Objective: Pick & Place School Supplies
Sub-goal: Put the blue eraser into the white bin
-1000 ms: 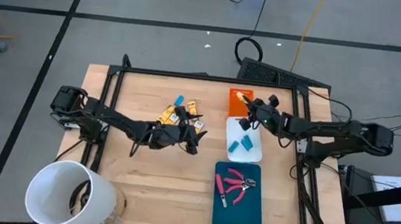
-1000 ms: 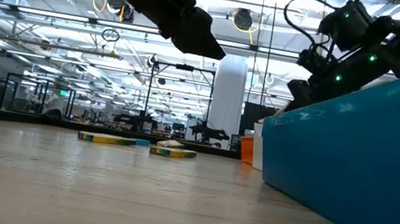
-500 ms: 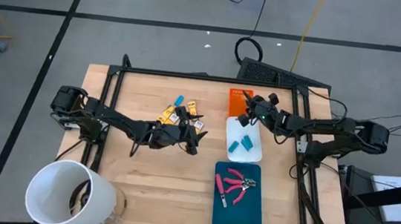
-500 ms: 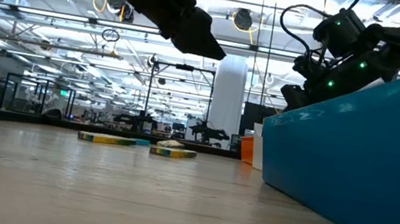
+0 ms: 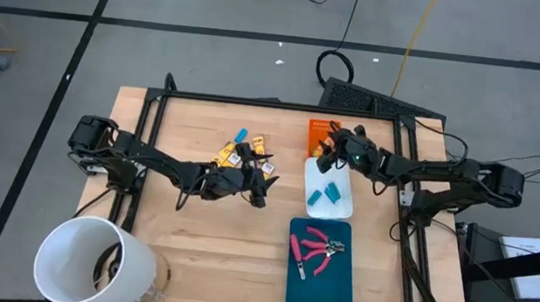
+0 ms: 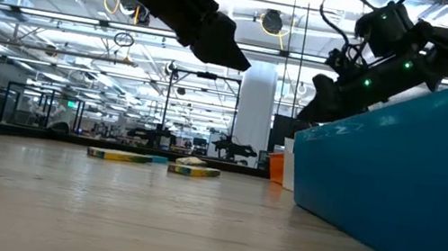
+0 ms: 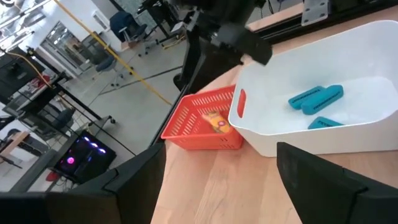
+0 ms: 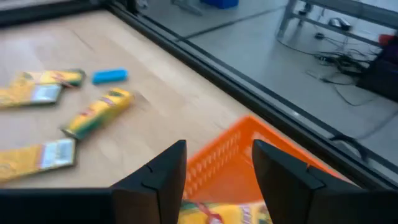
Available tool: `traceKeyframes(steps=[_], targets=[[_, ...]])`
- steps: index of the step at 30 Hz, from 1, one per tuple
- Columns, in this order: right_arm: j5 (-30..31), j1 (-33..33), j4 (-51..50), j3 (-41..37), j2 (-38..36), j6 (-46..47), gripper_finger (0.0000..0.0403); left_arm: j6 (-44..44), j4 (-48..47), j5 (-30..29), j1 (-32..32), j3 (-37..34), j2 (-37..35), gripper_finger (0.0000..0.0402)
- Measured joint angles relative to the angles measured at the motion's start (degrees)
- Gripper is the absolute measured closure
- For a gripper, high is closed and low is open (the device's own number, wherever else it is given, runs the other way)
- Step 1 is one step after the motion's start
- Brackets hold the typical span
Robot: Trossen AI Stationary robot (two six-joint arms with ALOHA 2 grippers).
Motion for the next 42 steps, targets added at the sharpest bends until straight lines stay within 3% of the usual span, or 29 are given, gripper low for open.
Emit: traceKeyframes(steps=[5,8,14,18,21,31,42], targets=[[-1.79,0.92,1.87,0.04,-0.19,0.04,0.0227,-0.04,-0.55,-4.57,0.14,0.00,0.00,0.0094],[-1.94,2.06,3.06,0.04,-0.26,0.02,0.0230,-1.86,-6.23,-6.10,1.80,0.00,-0.13,0.0094],[-1.98,4.34,5.47,0.04,-0.26,0.00,0.0228,-18.91,-20.30,5.16,11.94,-0.02,-0.20,0.0094],[-1.99,5.49,5.92,0.04,-0.26,0.00,0.0228,-32.21,-26.03,10.14,19.96,-0.04,-0.21,0.0094],[-1.90,5.84,5.87,0.04,-0.26,-0.02,0.0230,-37.56,-29.28,13.64,24.68,-0.04,-0.18,0.0094],[-1.77,5.86,5.87,0.04,-0.26,-0.02,0.0231,-40.25,-30.99,19.14,30.59,-0.04,6.83,0.0094],[-1.77,5.86,5.85,0.04,-0.26,-0.02,0.0232,-41.24,-30.71,12.60,30.86,0.07,11.32,0.0094]])
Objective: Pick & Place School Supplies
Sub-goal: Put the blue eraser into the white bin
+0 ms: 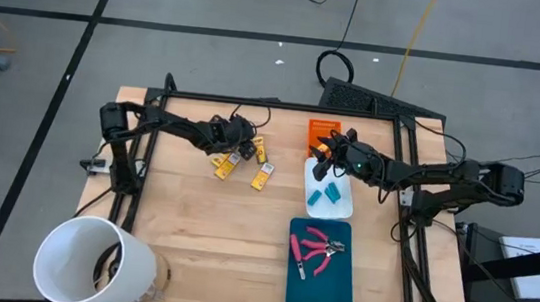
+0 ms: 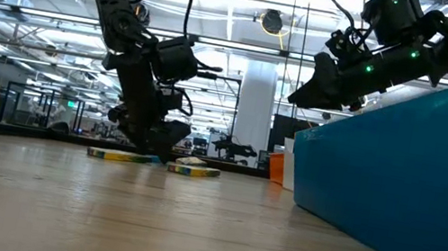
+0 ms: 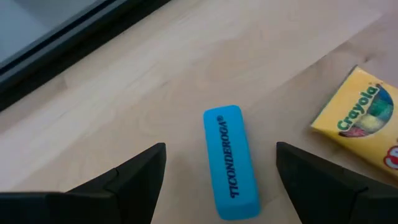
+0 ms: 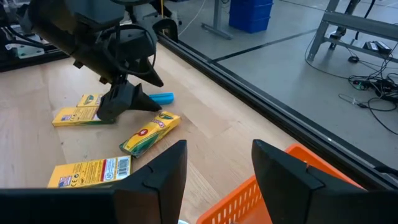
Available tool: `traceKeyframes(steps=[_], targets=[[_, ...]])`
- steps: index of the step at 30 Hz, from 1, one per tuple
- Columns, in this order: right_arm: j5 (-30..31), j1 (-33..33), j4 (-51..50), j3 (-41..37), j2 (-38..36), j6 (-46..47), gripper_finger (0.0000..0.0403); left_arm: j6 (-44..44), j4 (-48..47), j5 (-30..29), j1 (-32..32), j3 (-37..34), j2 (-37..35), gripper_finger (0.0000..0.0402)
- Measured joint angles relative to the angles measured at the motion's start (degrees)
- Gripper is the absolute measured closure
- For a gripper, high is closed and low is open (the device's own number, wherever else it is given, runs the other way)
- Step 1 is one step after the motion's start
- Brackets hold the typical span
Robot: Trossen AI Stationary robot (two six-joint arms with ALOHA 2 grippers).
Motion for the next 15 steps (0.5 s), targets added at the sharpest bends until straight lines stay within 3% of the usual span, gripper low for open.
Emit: traceKeyframes(steps=[9,15], targets=[[0.00,0.00,-0.02,0.00,0.00,0.00,0.0234,-3.09,-3.86,2.88,-0.29,0.15,-0.10,0.0097],[-0.03,0.00,-0.03,-0.02,0.00,0.00,0.0236,-4.15,-3.72,7.64,0.95,0.13,-0.04,0.0163]])
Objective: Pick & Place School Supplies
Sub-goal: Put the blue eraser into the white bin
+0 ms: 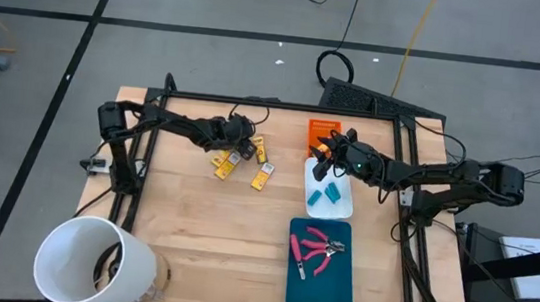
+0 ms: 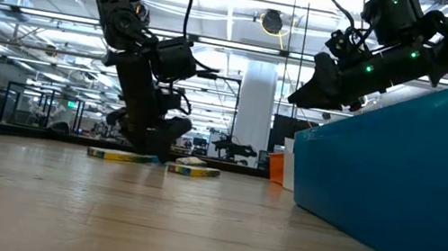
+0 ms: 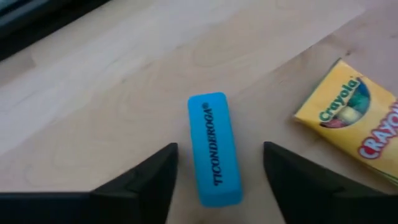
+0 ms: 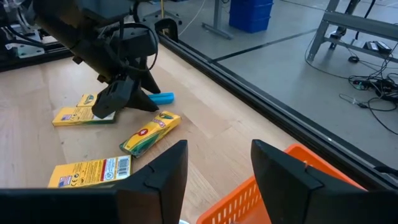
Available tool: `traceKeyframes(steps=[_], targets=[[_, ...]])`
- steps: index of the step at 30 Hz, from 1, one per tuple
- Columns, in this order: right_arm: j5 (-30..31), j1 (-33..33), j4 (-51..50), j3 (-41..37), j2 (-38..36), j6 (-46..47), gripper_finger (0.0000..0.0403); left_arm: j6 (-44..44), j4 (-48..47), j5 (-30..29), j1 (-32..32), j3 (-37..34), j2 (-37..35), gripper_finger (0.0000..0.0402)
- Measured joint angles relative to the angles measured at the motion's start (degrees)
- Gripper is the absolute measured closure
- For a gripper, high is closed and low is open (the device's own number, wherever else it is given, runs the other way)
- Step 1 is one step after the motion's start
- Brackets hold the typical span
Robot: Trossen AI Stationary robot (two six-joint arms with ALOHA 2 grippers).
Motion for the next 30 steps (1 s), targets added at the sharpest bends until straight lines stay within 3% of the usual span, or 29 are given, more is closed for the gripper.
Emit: traceKeyframes(steps=[7,13,20,25,30], targets=[[-1.46,0.00,-0.02,0.00,0.00,1.31,0.0237,0.39,-0.42,0.00,-0.14,-0.13,0.07,0.0269],[-1.46,0.00,-0.02,-0.02,0.00,1.46,0.0238,6.87,0.55,-0.48,-0.35,-0.23,-0.11,0.0322],[-2.18,0.00,-0.02,-0.02,0.00,2.99,0.0239,17.21,0.40,-5.98,-4.73,-0.70,-4.73,0.0316],[-8.61,0.00,0.13,-0.02,0.00,6.53,0.0240,28.01,4.03,-13.95,-11.72,-0.46,-8.43,0.0311],[-17.30,0.38,0.93,-0.02,0.02,11.24,0.0237,45.07,13.31,-18.35,-20.16,-0.44,-8.55,0.0310]])
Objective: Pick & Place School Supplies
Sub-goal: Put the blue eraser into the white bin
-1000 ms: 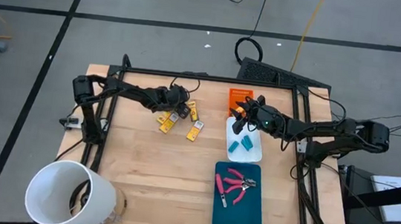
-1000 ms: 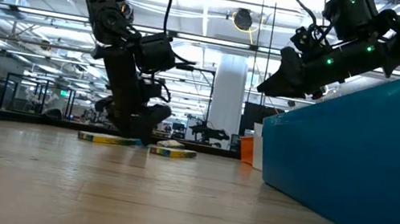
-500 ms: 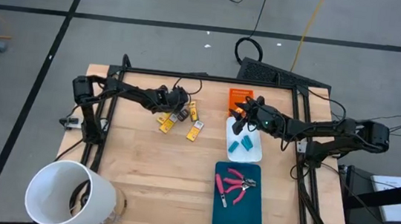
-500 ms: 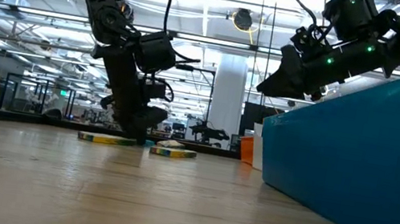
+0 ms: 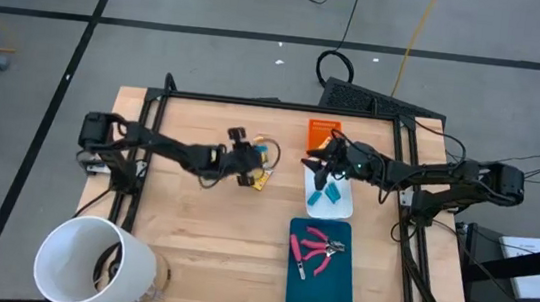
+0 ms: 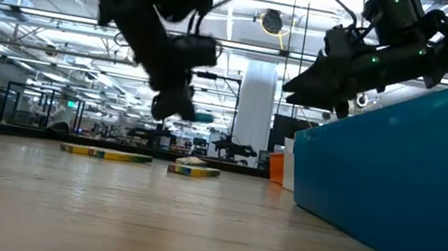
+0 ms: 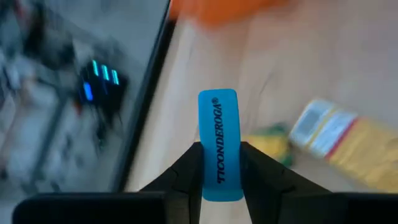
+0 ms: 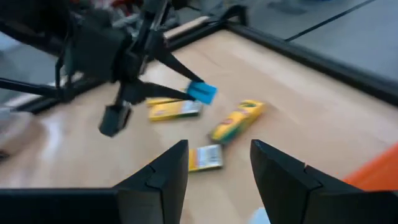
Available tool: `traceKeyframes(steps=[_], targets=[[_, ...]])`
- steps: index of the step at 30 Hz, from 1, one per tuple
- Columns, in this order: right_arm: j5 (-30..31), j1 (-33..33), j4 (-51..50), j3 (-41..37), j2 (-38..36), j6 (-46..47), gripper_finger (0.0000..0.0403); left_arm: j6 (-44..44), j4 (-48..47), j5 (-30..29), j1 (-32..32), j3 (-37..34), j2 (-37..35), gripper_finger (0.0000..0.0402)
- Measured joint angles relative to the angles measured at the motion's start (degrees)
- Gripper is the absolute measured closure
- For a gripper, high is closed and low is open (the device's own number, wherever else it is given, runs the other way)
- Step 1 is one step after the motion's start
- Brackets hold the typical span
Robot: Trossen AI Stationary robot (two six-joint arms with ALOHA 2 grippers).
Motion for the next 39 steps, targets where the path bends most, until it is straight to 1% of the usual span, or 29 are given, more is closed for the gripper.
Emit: traceKeyframes(steps=[3,6,10,12,17,22,25,30,33,36,39], targets=[[-1.21,1.59,2.16,0.00,0.26,1.23,0.0233,9.08,6.73,-0.96,-4.29,0.02,0.20,0.0310],[-1.97,3.63,6.72,-0.01,1.84,1.36,0.0228,16.02,13.77,-5.47,-7.95,0.05,0.22,0.0310],[-2.14,5.32,14.54,-0.02,5.15,3.23,0.0215,22.71,19.17,-7.85,-10.92,0.13,0.19,0.0309],[-2.55,5.60,16.55,-0.02,6.83,3.78,0.0205,24.32,21.09,-8.39,-11.84,0.13,0.18,0.0309],[-6.65,5.61,21.53,0.73,10.65,6.67,0.0177,25.61,22.71,-10.18,-12.55,0.15,0.18,0.0309],[-6.63,5.61,22.43,3.36,14.21,6.79,0.0168,25.69,22.82,-9.58,-12.55,0.15,0.16,0.0309],[-6.63,5.61,22.26,4.51,15.72,6.77,0.0173,25.81,23.10,-8.86,-12.78,0.15,0.16,0.0309],[-6.61,5.61,22.94,4.79,15.67,6.68,0.0191,26.14,23.10,-8.85,-13.10,0.15,0.16,0.0309],[-6.67,5.61,23.76,4.79,15.67,6.70,0.0208,26.14,23.10,-8.13,-13.06,0.17,0.16,0.0309],[-8.07,5.58,23.65,4.79,15.67,6.67,0.0230,26.07,23.12,-5.89,-13.04,0.17,0.14,0.0309],[-8.16,5.61,23.51,4.79,15.67,6.59,0.0254,25.79,23.20,-5.70,-13.07,0.17,0.14,0.0309]])
